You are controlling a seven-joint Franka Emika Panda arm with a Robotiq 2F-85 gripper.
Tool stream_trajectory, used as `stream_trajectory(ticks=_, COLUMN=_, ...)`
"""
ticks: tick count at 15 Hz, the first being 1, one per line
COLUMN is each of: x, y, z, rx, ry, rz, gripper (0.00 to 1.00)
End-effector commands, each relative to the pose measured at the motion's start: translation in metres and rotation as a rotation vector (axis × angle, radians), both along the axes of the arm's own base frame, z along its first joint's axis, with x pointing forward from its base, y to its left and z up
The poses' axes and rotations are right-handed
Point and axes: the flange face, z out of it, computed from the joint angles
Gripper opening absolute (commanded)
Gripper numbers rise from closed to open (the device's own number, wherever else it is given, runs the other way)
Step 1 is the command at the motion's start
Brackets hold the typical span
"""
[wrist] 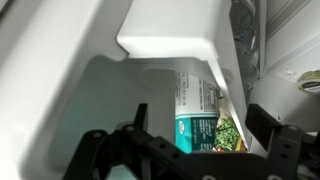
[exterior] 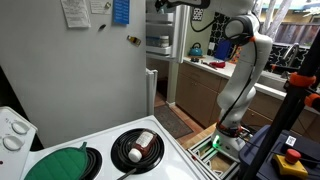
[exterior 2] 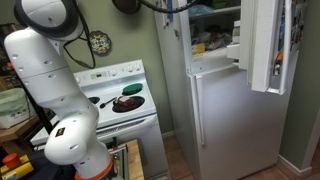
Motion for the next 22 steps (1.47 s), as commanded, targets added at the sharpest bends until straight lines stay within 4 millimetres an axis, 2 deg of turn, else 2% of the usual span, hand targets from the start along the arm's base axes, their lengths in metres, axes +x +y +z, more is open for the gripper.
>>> stream_trajectory(ticks=1, x=-0.01, y=0.011, z=0.012, rx=-0.012, ry=0.007, rz=-0.012, gripper=1.0)
stream_trajectory(ticks=4, x=-0.025, y=0.025, z=0.023, rx=-0.007, ry=0.008, rz=0.017, gripper=1.0)
stream_trajectory(ticks=6, x=-0.031, y=0.036, z=0.022, rx=0.013, ry=0.047, rz=0.055, gripper=1.0)
stream_trajectory(ticks=9, x=-0.03, y=0.046, z=0.019, rx=0.028, ry=0.064, rz=0.079, gripper=1.0)
stream_trajectory(ticks=16, x=0.009, y=0.047, z=0.004, rx=0.07, ry=-0.049, rz=0.138, gripper=1.0)
stream_trajectory(ticks=22, x=0.037, y=0.033, z=-0.016, rx=0.066, ry=-0.043, rz=0.112, gripper=1.0)
